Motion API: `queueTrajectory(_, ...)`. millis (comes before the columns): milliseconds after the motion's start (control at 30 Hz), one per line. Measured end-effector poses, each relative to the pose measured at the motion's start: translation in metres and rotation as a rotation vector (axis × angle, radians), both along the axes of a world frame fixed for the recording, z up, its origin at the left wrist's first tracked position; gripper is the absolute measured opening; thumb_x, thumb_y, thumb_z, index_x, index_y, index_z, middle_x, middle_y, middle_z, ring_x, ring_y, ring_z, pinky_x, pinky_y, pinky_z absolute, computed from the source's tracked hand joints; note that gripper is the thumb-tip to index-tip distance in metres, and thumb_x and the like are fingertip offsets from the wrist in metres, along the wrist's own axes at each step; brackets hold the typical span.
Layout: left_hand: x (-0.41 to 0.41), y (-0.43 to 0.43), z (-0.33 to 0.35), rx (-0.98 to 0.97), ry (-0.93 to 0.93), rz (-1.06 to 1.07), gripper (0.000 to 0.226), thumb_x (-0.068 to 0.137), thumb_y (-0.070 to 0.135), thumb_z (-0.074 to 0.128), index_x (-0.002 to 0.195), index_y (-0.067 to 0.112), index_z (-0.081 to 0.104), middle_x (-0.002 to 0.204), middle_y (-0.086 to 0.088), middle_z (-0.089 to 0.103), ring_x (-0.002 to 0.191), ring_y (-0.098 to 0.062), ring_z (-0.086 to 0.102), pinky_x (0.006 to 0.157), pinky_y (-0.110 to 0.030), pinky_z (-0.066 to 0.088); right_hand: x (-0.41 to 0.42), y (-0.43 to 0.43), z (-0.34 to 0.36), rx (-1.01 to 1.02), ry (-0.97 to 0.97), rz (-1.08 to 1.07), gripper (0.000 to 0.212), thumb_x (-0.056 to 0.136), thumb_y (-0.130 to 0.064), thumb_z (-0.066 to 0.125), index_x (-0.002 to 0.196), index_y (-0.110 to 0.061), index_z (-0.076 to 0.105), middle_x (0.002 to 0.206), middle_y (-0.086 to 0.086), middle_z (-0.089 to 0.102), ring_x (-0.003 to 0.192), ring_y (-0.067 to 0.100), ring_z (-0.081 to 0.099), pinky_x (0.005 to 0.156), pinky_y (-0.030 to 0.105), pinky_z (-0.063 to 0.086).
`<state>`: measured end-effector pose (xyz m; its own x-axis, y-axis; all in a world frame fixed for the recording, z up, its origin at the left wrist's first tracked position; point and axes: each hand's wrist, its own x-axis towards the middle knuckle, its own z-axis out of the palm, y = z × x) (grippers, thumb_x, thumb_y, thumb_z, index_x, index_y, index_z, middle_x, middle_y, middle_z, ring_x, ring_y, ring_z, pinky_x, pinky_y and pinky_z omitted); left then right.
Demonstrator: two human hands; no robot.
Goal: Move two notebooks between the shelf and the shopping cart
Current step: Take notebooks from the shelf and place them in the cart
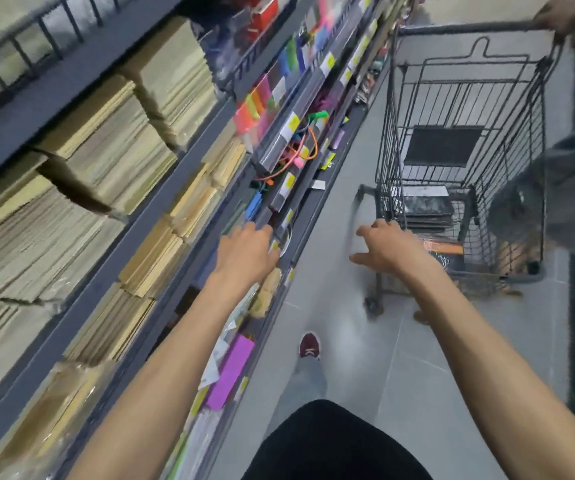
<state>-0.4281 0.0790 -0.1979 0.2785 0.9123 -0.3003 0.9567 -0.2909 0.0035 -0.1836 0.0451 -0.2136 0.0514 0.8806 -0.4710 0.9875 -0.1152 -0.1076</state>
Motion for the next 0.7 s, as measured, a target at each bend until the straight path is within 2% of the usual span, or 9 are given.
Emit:
queueTrajectory(267, 0.091, 0.112, -0.028, -0.053, -0.008, -0.259, 0.042, 0.097, 0.041, 0.051, 0.128, 0.013, 0.054, 0.126, -0.014, 0.058, 0.121, -0.036, 0.052, 0.089, -0.046, 0.045, 0.065, 0.038, -0.033, -0.066, 0.032, -0.282, 0.057, 0.092, -0.051, 0.061, 0.133, -0.012, 0.052, 0.135, 0.02, 0.053, 0.124, 0.038, 0.051, 0.101, 0.046, 0.047)
queueTrajectory(333, 0.115, 0.132, -0.032, -0.073, 0.004, -0.323, 0.043, 0.097, 0.039, 0.051, 0.131, 0.013, 0.054, 0.126, -0.015, 0.059, 0.121, -0.037, 0.052, 0.09, -0.046, 0.046, 0.079, 0.042, -0.04, -0.1, 0.064, -0.346, 0.057, 0.093, -0.048, 0.062, 0.135, -0.012, 0.05, 0.137, 0.02, 0.054, 0.124, 0.038, 0.054, 0.1, 0.045, 0.048)
queueTrajectory(467, 0.168, 0.163, -0.043, -0.104, 0.034, -0.478, 0.045, 0.098, 0.038, 0.05, 0.136, 0.014, 0.053, 0.129, -0.016, 0.058, 0.123, -0.037, 0.052, 0.094, -0.046, 0.045, 0.106, 0.044, -0.057, -0.159, 0.087, -0.49, 0.055, 0.095, -0.046, 0.06, 0.139, -0.014, 0.048, 0.142, 0.02, 0.049, 0.13, 0.038, 0.048, 0.104, 0.046, 0.044)
queueTrajectory(600, 0.225, 0.19, -0.057, -0.13, 0.054, -0.595, 0.044, 0.097, 0.039, 0.051, 0.134, 0.016, 0.055, 0.126, -0.014, 0.059, 0.122, -0.036, 0.053, 0.093, -0.046, 0.046, 0.136, 0.05, -0.077, -0.168, 0.108, -0.593, 0.058, 0.092, -0.05, 0.061, 0.138, -0.016, 0.051, 0.142, 0.015, 0.051, 0.127, 0.036, 0.052, 0.099, 0.048, 0.047)
queueTrajectory(700, 0.27, 0.21, -0.072, -0.142, 0.091, -0.69, 0.043, 0.096, 0.039, 0.051, 0.13, 0.014, 0.058, 0.123, -0.014, 0.061, 0.117, -0.037, 0.057, 0.09, -0.045, 0.05, 0.163, 0.054, -0.095, -0.174, 0.12, -0.666, 0.046, 0.096, -0.042, 0.059, 0.131, -0.012, 0.053, 0.135, 0.015, 0.056, 0.123, 0.035, 0.053, 0.094, 0.046, 0.048)
